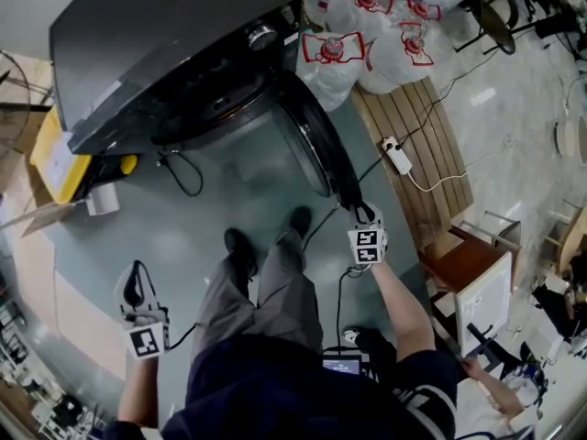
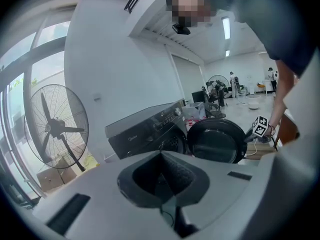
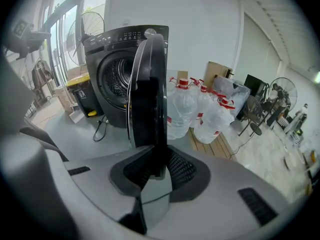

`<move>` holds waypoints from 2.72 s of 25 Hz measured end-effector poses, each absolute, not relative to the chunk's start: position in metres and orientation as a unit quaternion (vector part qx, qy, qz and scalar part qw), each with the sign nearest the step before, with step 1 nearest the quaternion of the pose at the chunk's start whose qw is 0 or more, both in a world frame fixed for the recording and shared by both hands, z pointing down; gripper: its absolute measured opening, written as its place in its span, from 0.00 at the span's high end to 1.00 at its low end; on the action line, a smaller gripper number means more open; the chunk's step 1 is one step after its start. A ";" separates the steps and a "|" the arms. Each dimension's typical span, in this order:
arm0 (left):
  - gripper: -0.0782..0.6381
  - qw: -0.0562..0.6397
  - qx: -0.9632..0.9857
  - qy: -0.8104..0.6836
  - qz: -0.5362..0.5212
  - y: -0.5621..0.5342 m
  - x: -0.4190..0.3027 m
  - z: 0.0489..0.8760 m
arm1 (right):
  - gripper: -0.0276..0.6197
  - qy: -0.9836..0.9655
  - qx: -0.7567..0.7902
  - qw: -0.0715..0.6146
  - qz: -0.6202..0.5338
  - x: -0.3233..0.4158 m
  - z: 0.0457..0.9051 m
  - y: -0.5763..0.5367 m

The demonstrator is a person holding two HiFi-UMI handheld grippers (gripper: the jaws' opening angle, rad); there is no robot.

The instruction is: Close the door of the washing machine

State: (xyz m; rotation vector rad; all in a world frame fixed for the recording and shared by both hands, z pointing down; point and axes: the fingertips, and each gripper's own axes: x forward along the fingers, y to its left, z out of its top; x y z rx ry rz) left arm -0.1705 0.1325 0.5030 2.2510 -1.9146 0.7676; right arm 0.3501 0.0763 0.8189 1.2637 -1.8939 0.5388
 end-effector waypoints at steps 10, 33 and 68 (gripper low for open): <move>0.86 0.048 0.736 -0.632 0.237 0.150 -0.223 0.506 | 0.82 -0.734 0.511 0.390 0.220 0.289 0.822 0.104; 0.86 0.049 0.741 -0.637 0.206 0.174 -0.350 0.516 | 0.80 -0.707 0.531 0.388 0.262 0.149 0.829 0.136; 0.86 0.039 0.633 -0.737 0.235 0.206 -0.414 0.493 | 0.70 -0.734 0.507 0.313 0.326 -0.023 0.834 0.111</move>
